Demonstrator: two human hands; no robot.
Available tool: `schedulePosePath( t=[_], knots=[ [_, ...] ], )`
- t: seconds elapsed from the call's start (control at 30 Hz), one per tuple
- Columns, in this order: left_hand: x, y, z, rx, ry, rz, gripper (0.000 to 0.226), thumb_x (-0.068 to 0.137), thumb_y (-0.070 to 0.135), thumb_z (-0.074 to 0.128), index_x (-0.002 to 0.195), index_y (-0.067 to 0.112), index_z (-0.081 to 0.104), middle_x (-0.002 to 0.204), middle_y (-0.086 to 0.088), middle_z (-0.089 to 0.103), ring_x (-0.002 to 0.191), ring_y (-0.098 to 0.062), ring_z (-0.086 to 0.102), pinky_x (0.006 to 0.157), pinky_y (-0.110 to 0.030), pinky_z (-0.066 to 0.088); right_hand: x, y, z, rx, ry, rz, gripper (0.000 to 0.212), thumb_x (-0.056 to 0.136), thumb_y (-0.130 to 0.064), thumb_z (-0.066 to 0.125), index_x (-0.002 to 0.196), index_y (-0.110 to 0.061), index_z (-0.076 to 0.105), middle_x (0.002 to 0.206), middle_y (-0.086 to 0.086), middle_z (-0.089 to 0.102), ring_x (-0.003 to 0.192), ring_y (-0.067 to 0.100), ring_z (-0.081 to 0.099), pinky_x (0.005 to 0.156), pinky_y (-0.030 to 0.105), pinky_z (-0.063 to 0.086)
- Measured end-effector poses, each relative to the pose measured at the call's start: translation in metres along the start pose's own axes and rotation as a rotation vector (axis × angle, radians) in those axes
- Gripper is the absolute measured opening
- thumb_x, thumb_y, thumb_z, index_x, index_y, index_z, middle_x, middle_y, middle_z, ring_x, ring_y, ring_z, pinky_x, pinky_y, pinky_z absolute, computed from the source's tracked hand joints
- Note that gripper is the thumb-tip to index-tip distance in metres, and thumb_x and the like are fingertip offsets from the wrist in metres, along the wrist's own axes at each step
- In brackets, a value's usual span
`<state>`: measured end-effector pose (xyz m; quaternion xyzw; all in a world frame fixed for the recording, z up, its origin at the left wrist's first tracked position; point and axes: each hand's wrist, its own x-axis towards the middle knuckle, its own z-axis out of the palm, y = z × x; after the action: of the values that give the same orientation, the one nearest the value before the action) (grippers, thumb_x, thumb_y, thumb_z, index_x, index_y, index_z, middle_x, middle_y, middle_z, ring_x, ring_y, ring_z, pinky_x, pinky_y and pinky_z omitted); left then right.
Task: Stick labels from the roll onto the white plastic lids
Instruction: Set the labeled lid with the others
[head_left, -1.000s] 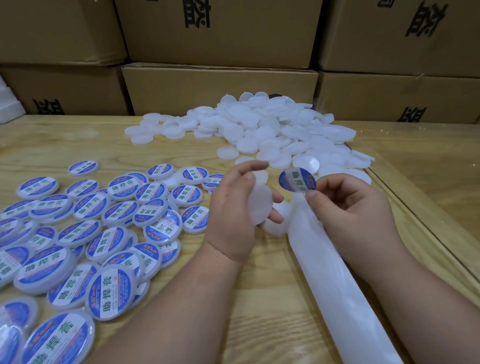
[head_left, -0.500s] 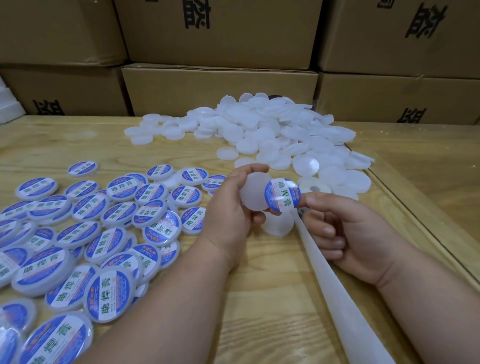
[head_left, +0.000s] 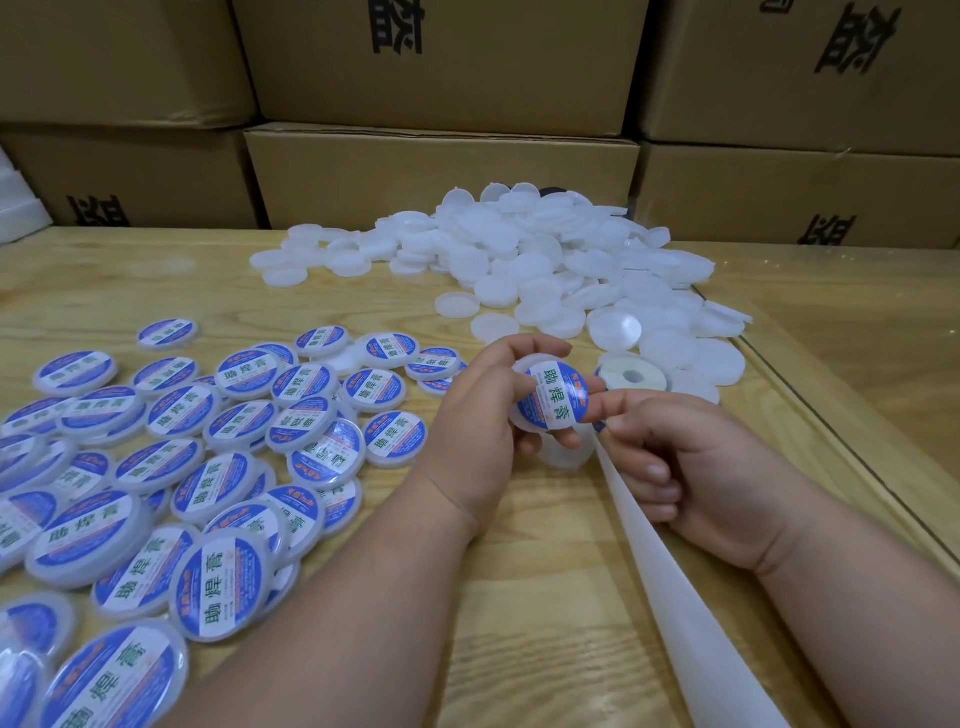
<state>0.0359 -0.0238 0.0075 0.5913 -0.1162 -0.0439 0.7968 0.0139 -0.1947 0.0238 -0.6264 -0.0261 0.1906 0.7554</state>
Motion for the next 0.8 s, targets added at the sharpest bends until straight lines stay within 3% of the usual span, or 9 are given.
schedulePosePath(
  t=[0.17,0.33,0.57,0.7,0.8],
  knots=[
    [-0.0009,0.0024,0.0012,-0.014,-0.002,0.001,0.034,0.077,0.021,0.042,0.092,0.033,0.07,0.098,-0.014,0.078,0.058,-0.026,0.064,0.047,-0.027,0.033,-0.0003,-0.0007,0.0017,0.006,0.009,0.0,0.031,0.093,-0.003,0.04,0.102,-0.003,0.069,0.049,0.002,0.029,0.036,0.01,0.021,0.037,0.018,0.02],
    [-0.0028,0.0035,0.0024,0.008,0.001,-0.001,0.028,0.08,0.025,0.045,0.099,0.027,0.066,0.098,-0.012,0.078,0.059,-0.025,0.064,0.048,-0.028,0.033,-0.0009,-0.0014,0.0021,0.01,0.015,0.006,0.031,0.093,-0.002,0.04,0.101,-0.003,0.07,0.048,0.002,0.028,0.036,0.01,0.021,0.036,0.017,0.021],
    [-0.0059,0.0052,0.0054,0.015,0.011,0.018,0.018,0.091,0.042,0.053,0.09,0.036,0.07,0.096,-0.009,0.079,0.056,-0.018,0.063,0.046,-0.018,0.04,-0.0006,-0.0011,0.0019,0.016,0.007,0.007,0.031,0.093,-0.003,0.04,0.105,-0.001,0.068,0.047,0.002,0.028,0.036,0.01,0.021,0.036,0.017,0.022],
    [-0.006,0.0032,0.0071,0.092,0.048,0.048,0.02,0.101,0.044,0.054,0.095,0.031,0.068,0.093,-0.004,0.079,0.054,-0.014,0.063,0.05,-0.014,0.045,-0.0008,-0.0012,0.0013,0.01,0.005,0.001,0.032,0.093,-0.003,0.041,0.101,-0.003,0.072,0.048,0.001,0.029,0.036,0.01,0.021,0.037,0.016,0.022],
    [-0.0047,0.0012,0.0063,0.14,0.052,0.061,0.014,0.103,0.035,0.055,0.103,0.026,0.065,0.094,-0.002,0.079,0.055,-0.017,0.063,0.058,-0.02,0.051,-0.0007,-0.0016,0.0011,0.012,0.005,-0.005,0.035,0.093,-0.004,0.042,0.094,-0.009,0.077,0.048,0.001,0.029,0.037,0.01,0.021,0.037,0.017,0.022]
  ],
)
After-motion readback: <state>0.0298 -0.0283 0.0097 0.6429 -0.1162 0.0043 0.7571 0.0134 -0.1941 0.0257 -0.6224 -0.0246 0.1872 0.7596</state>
